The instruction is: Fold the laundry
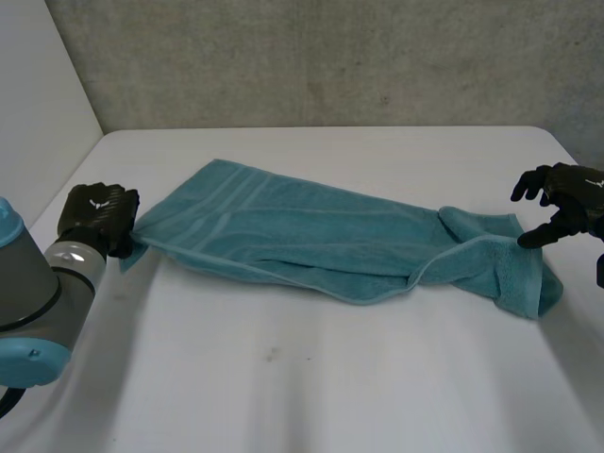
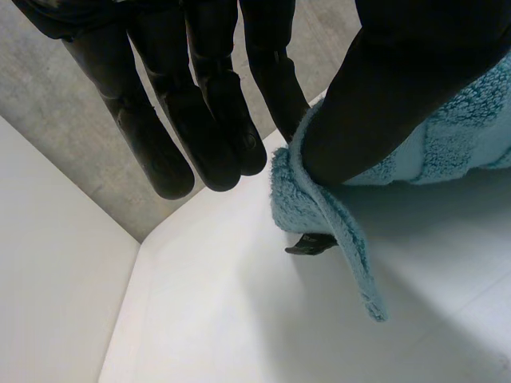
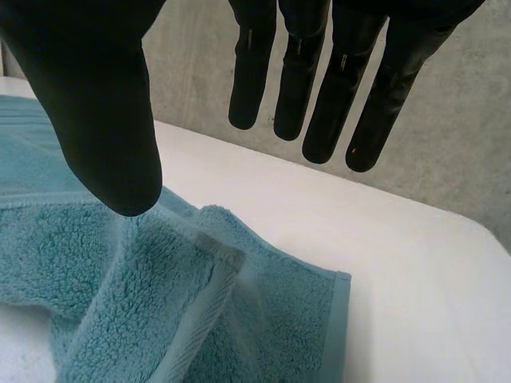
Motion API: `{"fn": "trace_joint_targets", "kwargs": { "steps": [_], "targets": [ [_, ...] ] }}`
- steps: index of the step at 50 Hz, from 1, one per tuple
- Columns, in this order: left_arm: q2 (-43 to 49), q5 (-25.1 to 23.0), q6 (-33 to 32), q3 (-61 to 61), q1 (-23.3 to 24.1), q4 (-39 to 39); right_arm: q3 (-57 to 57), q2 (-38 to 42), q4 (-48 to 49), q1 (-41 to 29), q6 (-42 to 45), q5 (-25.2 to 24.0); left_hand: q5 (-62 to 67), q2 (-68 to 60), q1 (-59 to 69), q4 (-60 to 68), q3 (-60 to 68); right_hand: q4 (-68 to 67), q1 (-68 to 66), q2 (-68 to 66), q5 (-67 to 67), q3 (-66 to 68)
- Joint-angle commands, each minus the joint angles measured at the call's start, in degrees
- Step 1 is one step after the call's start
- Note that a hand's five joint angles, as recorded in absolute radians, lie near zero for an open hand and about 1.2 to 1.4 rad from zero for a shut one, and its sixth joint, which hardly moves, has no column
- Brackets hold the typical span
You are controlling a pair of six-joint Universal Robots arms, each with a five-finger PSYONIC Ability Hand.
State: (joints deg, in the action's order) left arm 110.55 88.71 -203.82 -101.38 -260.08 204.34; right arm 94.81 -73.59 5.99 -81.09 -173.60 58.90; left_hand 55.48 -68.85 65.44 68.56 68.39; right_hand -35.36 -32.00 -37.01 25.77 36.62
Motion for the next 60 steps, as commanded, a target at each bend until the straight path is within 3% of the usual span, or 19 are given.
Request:
{"fn": "trace_joint_targets", "kwargs": {
  "steps": [1,12,15,19,24,29,34,35,40,49,50,52,53,60],
  "targets": [
    [0.0,0.0,0.0,-0.1,0.0,0.0,-5.1,6.2,-6.3,-0.5,0.5,0.2,14.5,-11.1,14.6,11.4,11.6,-5.8,-9.2,-4.2,5.4,4.6],
    [0.0,0.0,0.0,-0.1,-0.1,0.2,-7.2,11.6,-8.5,-0.7,1.1,0.9,14.5,-11.1,14.6,11.4,11.6,-9.5,-12.9,-7.9,9.1,8.3],
    [0.0,0.0,0.0,-0.1,-0.1,0.4,-7.2,12.2,-8.1,-0.7,1.2,0.8,14.5,-11.1,14.6,11.4,11.6,-44.6,-47.9,-42.9,44.1,43.3],
    [0.0,0.0,0.0,-0.2,-0.1,0.5,-7.4,10.8,-7.5,-1.0,0.9,2.0,14.5,-11.1,14.6,11.4,11.6,-44.6,-48.0,-43.0,44.2,43.4],
    [-2.0,0.1,0.0,0.0,0.0,0.1,-7.2,-4.3,-7.6,-0.9,0.0,4.5,14.5,-11.1,14.6,11.4,11.6,-44.6,-48.0,-43.0,44.2,43.4],
    [-14.6,0.2,-0.1,0.7,-0.4,-1.1,-13.8,-18.5,-11.4,-0.3,-0.3,5.7,14.5,-11.1,14.6,11.4,11.6,-44.6,-48.0,-43.0,44.2,43.4],
    [-25.8,0.2,-0.2,4.1,-1.0,-4.2,-22.0,-23.1,-20.2,1.3,0.7,4.5,14.5,-11.1,14.6,11.4,11.6,-44.6,-48.0,-43.0,44.2,43.4],
    [-30.2,0.0,-0.3,8.2,-1.0,-8.2,-25.3,-23.6,-23.1,2.9,1.5,4.3,14.5,-11.1,14.6,11.4,11.6,-44.6,-48.0,-43.0,44.2,43.4],
    [-31.2,-2.7,-0.2,15.0,-1.0,-16.0,-31.8,-24.1,-30.6,5.8,9.0,3.2,14.5,-11.1,14.6,11.4,11.6,-44.6,-48.0,-43.0,44.2,43.4],
    [-21.5,-4.9,-0.9,19.0,-1.8,-24.3,-26.9,-17.8,-32.9,2.6,20.9,4.9,14.5,-11.1,14.6,11.4,11.6,-44.6,-48.0,-43.0,44.2,43.4],
    [-18.2,-4.9,-1.1,19.4,-1.8,-24.5,-25.3,-13.2,-32.8,-0.9,24.3,7.0,14.5,-11.1,14.6,11.4,11.6,-44.6,-48.0,-43.0,44.2,43.4],
    [-13.3,-4.9,-1.8,19.8,-1.7,-24.8,-25.0,-11.5,-32.8,-2.3,25.5,8.2,14.5,-11.1,14.6,11.4,11.6,-44.6,-48.0,-43.0,44.2,43.4],
    [-11.3,-4.9,-2.1,20.0,-1.7,-24.9,-25.0,-6.3,-32.5,-6.1,28.9,12.6,14.5,-11.1,14.6,11.4,11.6,-44.6,-48.0,-43.0,44.2,43.4],
    [6.1,-3.6,-8.0,26.4,-1.0,-26.3,-29.6,7.2,-30.0,-12.4,33.3,23.1,14.5,-11.1,14.6,11.4,11.6,-44.6,-48.0,-43.0,44.2,43.4]
  ]
}}
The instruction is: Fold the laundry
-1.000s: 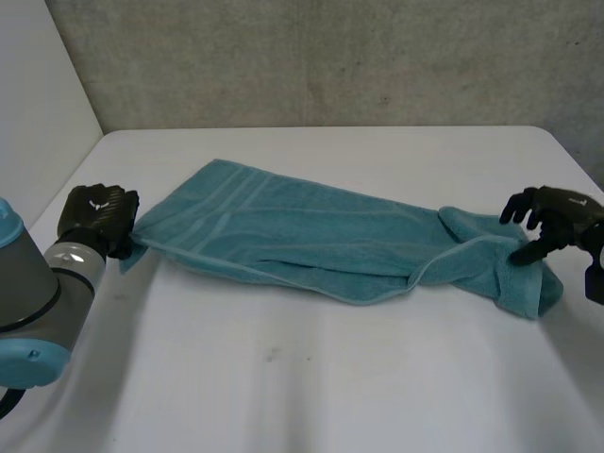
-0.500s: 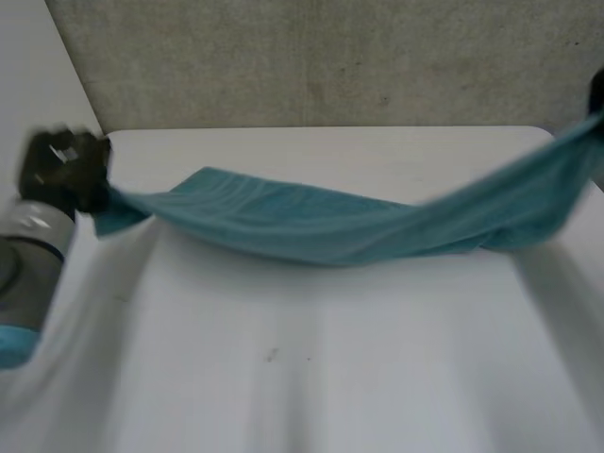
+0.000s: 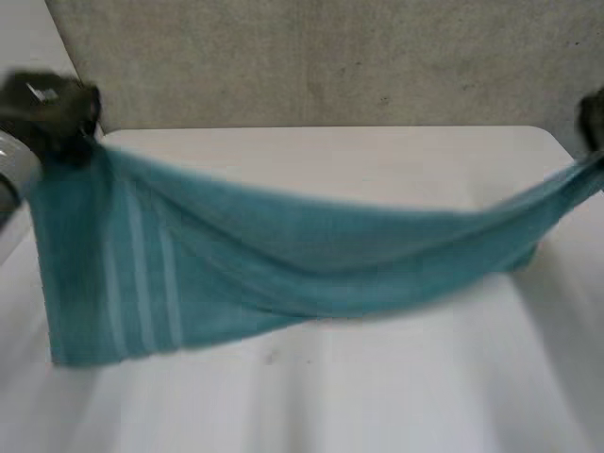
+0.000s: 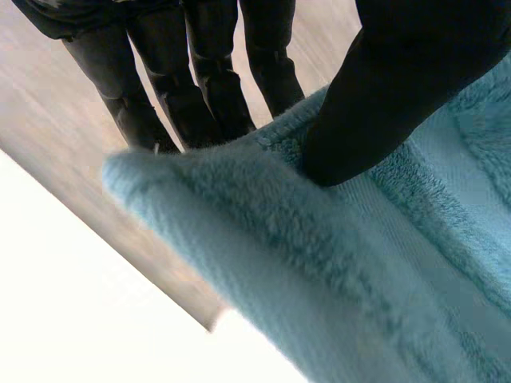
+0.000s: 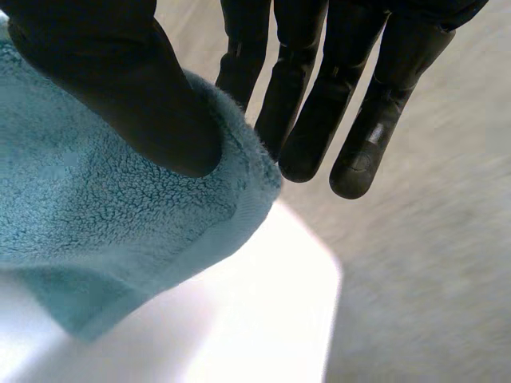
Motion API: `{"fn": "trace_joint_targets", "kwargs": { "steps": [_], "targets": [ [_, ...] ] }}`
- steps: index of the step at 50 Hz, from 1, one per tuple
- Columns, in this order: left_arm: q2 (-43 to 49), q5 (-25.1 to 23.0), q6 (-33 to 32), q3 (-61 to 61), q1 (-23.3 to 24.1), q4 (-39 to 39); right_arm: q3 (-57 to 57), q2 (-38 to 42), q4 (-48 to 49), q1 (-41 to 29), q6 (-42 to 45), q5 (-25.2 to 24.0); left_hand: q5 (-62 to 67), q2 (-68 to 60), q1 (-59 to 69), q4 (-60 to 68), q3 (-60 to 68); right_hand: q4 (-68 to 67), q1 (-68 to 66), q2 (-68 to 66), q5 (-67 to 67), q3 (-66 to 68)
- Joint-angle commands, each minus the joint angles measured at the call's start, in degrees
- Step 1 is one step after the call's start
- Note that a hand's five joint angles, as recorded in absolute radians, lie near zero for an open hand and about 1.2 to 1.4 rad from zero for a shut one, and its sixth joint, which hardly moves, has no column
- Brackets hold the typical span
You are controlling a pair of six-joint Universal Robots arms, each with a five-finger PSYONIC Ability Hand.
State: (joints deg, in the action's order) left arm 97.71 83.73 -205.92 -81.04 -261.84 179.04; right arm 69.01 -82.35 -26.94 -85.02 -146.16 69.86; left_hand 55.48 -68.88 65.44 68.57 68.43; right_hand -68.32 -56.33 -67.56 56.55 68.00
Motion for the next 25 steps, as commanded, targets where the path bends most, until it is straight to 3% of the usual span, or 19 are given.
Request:
{"fn": "trace_joint_targets", "kwargs": {
  "steps": [1,6,11,14,16,20,25],
  "targets": [
    [20.7,1.7,-6.5,7.1,1.0,-1.0,-4.7,17.7,3.6,-8.8,6.1,12.9,14.5,-11.1,14.6,11.4,11.6,-11.7,-23.7,-12.4,13.5,12.0],
    [28.8,3.8,-8.4,17.7,1.5,-0.7,-15.4,26.7,8.3,-9.7,5.4,15.6,14.5,-11.1,14.6,11.4,11.6,-11.7,-23.7,-12.4,13.5,12.0],
    [29.7,3.9,-8.3,27.6,2.7,1.6,-29.9,29.9,13.2,-10.9,4.5,18.1,14.5,-11.1,14.6,11.4,11.6,-11.7,-23.7,-12.4,13.5,12.0],
    [26.2,5.4,-7.8,35.0,3.8,11.8,-43.6,30.1,20.3,-13.1,2.0,22.0,14.5,-11.1,14.6,11.4,11.6,-11.7,-23.7,-12.4,13.5,12.0],
    [23.2,6.4,-7.4,35.8,4.1,16.7,-46.7,29.6,26.5,-14.0,-0.1,23.0,14.5,-11.1,14.6,11.4,11.6,-11.7,-23.7,-12.4,13.5,12.0],
    [17.8,7.3,-2.9,35.8,4.1,26.4,-43.0,24.1,34.2,-14.3,-3.1,23.2,14.5,-11.1,14.6,11.4,11.6,-11.7,-23.7,-12.4,13.5,12.0],
    [15.3,7.1,1.6,32.3,3.7,26.3,-29.6,15.9,36.1,-14.1,-3.7,21.3,14.5,-11.1,14.6,11.4,11.6,-11.7,-23.7,-12.4,13.5,12.0]
  ]
}}
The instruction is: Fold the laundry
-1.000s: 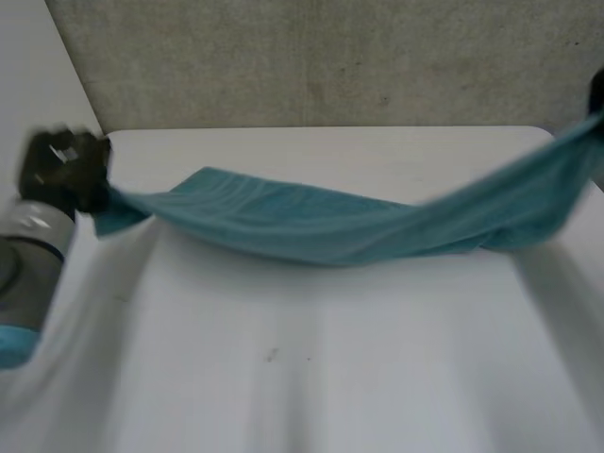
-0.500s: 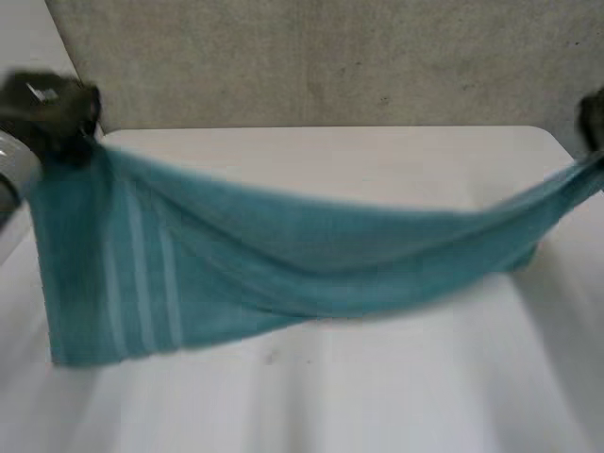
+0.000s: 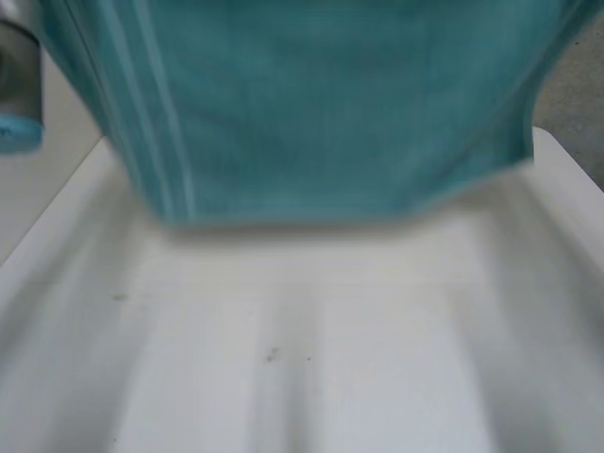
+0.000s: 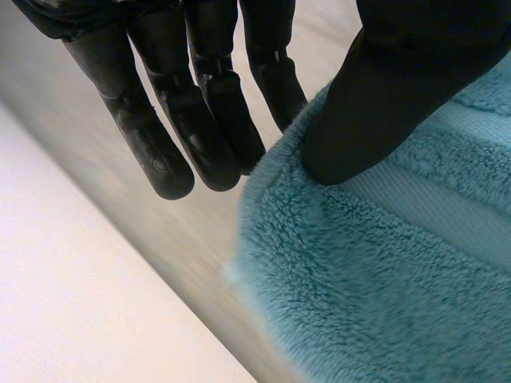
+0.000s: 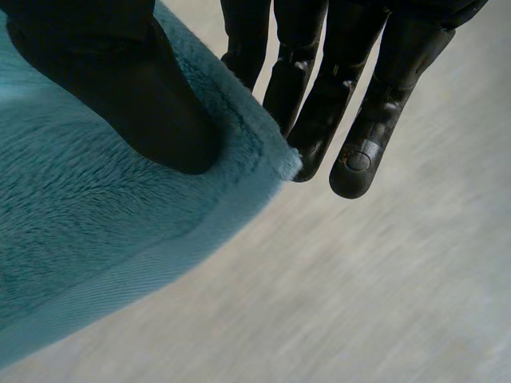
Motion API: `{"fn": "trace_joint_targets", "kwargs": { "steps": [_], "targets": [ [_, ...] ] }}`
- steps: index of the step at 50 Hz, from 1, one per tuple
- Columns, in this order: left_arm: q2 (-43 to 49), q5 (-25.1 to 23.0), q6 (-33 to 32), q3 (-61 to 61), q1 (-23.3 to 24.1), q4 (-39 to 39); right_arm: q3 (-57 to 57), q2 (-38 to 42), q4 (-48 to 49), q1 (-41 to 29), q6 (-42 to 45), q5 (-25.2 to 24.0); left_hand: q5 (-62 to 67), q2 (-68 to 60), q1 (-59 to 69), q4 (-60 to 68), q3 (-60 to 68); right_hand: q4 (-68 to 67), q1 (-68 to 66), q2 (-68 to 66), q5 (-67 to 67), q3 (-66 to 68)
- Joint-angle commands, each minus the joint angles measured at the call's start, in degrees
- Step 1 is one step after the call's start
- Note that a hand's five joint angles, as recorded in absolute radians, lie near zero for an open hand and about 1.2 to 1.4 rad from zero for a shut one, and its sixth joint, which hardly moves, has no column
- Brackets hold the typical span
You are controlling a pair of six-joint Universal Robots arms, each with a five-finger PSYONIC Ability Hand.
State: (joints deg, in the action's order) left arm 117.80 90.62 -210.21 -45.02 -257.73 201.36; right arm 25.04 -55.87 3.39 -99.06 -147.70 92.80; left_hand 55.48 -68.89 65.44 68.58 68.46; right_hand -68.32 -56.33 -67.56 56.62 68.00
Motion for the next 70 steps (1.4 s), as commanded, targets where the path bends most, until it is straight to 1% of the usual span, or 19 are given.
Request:
{"fn": "trace_joint_targets", "kwargs": {
  "steps": [1,14,21,26,32,37,39,41,42,45,46,50,53,56,57,60,64,66,70],
  "targets": [
    [-4.9,0.2,6.1,-4.9,-0.3,3.7,16.2,-11.3,5.7,-0.1,-2.2,-2.3,14.5,-11.1,14.6,11.4,11.5,-11.7,-23.7,-12.4,13.4,12.0],
    [-3.1,-0.6,12.4,-31.5,-1.7,4.1,45.3,-11.9,5.8,0.5,-2.2,-10.7,14.5,-11.1,14.6,11.4,11.5,-11.7,-23.7,-12.4,13.4,12.0],
    [3.5,-0.7,12.4,-41.3,-1.7,7.9,54.8,-5.8,6.1,0.6,-1.1,-17.6,14.5,-11.1,14.6,11.4,11.5,-11.7,-23.7,-12.4,13.4,12.0],
    [3.4,-0.7,11.8,-46.3,-1.7,7.6,59.9,-5.2,5.8,0.6,1.8,-18.6,14.5,-11.1,14.6,11.4,11.5,-11.7,-23.7,-12.4,13.4,12.0],
    [-5.3,-0.7,8.7,-54.9,-2.4,5.1,65.3,-12.8,2.5,1.3,8.0,-18.1,14.5,-11.1,14.6,11.4,11.5,-11.7,-23.7,-12.4,13.4,12.0],
    [-15.6,-0.7,3.8,-61.2,-4.7,-0.1,68.6,-22.9,-8.3,4.9,14.2,-18.0,14.5,-11.1,14.6,11.4,11.5,-11.7,-23.7,-12.4,13.4,12.0],
    [-22.4,-0.7,0.6,-63.6,-5.4,-5.2,68.7,-24.3,-10.5,5.6,14.7,-18.0,14.5,-11.1,14.6,11.4,11.5,-11.7,-23.7,-12.4,13.4,12.0],
    [-26.5,-1.0,-1.4,-64.7,-5.8,-9.2,68.8,-28.3,-17.7,7.9,16.5,-18.1,14.5,-11.1,14.6,11.4,11.5,-11.7,-23.7,-12.4,13.4,12.0],
    [-30.0,-1.8,-2.7,-65.5,-6.1,-13.3,68.9,-30.6,-22.8,9.6,17.9,-18.3,14.5,-11.1,14.6,11.4,11.5,-11.7,-23.7,-12.4,13.4,12.0],
    [-33.6,-3.8,-3.1,-66.2,-6.8,-18.8,68.8,-33.8,-30.7,13.3,21.3,-19.1,14.5,-11.1,14.6,11.4,11.5,-11.7,-23.7,-12.4,13.4,12.0],
    [-34.8,-5.9,-3.0,-66.3,-7.7,-21.4,68.7,-34.3,-31.9,14.1,22.2,-19.2,14.5,-11.1,14.6,11.4,11.5,-11.7,-23.7,-12.4,13.4,12.0],
    [-35.3,-10.7,-3.1,-66.2,-9.9,-23.2,68.9,-34.7,-31.0,16.3,23.8,-20.6,14.5,-11.1,14.6,11.4,11.5,-11.7,-23.7,-12.4,13.4,12.0],
    [-35.0,-12.2,-3.0,-65.9,-10.7,-22.6,69.3,-33.7,-26.9,16.4,23.3,-20.8,14.5,-11.1,14.6,11.4,11.5,-11.7,-23.7,-12.4,13.4,12.0],
    [-29.6,-14.1,-2.8,-64.0,-11.4,-20.0,69.5,-31.8,-24.1,16.3,22.3,-20.8,14.5,-11.1,14.6,11.4,11.5,-11.7,-23.7,-12.4,13.4,12.0],
    [-27.6,-14.1,-2.9,-63.4,-11.4,-19.1,68.7,-27.1,-20.0,16.1,19.6,-20.6,14.5,-11.1,14.6,11.4,11.5,-11.7,-23.7,-12.4,13.4,12.0],
    [-20.3,-13.8,-2.9,-59.3,-9.7,-14.8,66.0,-20.5,-14.1,14.1,15.4,-20.4,14.5,-11.1,14.6,11.4,11.5,-11.7,-23.7,-12.4,13.4,12.0],
    [-13.0,-13.8,-2.8,-53.9,-7.5,-10.6,63.2,-16.2,-10.2,12.0,12.4,-19.5,14.5,-11.1,14.6,11.4,11.5,-11.7,-23.7,-12.4,13.4,12.0],
    [-6.8,-13.4,-2.9,-48.6,-6.0,-7.6,58.7,-9.6,-5.7,9.9,10.2,-16.0,14.5,-11.1,14.6,11.4,11.5,-11.7,-23.7,-12.4,13.4,12.0],
    [4.2,-11.5,-3.2,-37.2,-3.0,-4.1,53.1,-2.9,-2.3,7.0,9.2,-10.6,14.5,-11.1,14.6,11.4,11.5,-11.7,-23.7,-12.4,13.4,12.0]
  ]
}}
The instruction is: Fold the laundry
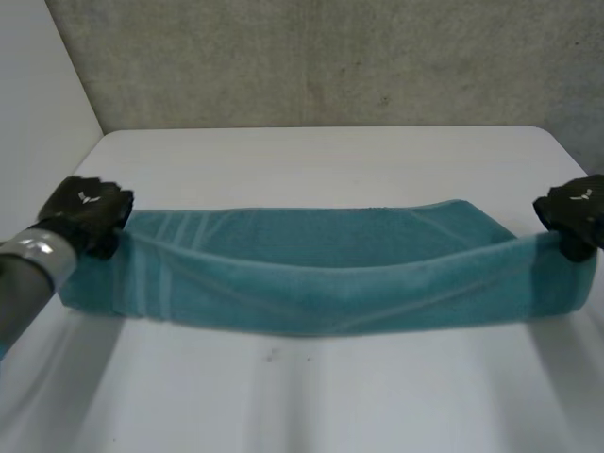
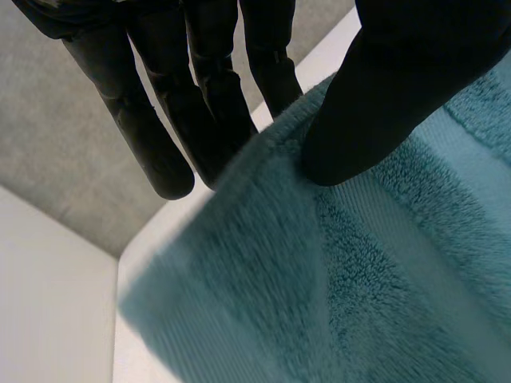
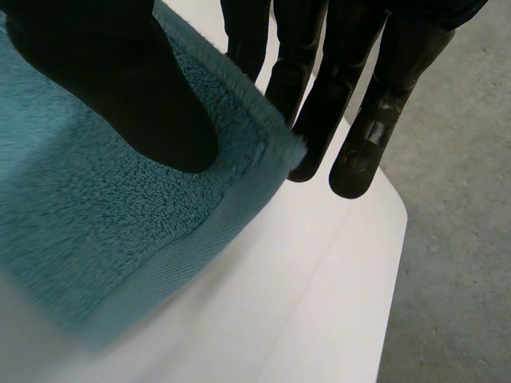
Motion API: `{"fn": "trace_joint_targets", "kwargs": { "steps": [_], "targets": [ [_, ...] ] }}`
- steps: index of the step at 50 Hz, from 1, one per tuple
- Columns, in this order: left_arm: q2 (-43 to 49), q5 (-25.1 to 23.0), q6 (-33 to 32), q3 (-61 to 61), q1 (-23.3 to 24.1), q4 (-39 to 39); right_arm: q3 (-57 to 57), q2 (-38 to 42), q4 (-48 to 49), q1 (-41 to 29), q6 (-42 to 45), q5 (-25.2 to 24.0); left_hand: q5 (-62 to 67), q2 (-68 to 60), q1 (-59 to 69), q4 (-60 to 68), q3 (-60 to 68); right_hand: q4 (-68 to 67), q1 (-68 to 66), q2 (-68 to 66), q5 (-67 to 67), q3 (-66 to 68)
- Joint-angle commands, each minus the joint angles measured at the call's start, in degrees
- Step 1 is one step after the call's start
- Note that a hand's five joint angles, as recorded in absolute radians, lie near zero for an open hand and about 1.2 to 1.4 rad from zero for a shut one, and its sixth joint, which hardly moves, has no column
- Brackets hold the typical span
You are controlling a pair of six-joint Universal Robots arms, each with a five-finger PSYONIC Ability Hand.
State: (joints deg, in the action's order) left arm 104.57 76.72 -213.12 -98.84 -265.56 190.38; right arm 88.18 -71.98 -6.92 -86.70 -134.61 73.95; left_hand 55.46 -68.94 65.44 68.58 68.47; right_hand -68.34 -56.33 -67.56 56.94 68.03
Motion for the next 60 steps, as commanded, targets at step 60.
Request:
{"fn": "trace_joint_targets", "kwargs": {
  "steps": [60],
  "targets": [
    [2.5,7.0,22.9,6.2,12.2,3.1,-1.8,-0.9,-0.1,-3.5,-25.1,3.2,-53.9,57.4,-53.9,-57.0,-56.9,49.0,37.0,48.2,-47.6,-48.7]
  ]
}}
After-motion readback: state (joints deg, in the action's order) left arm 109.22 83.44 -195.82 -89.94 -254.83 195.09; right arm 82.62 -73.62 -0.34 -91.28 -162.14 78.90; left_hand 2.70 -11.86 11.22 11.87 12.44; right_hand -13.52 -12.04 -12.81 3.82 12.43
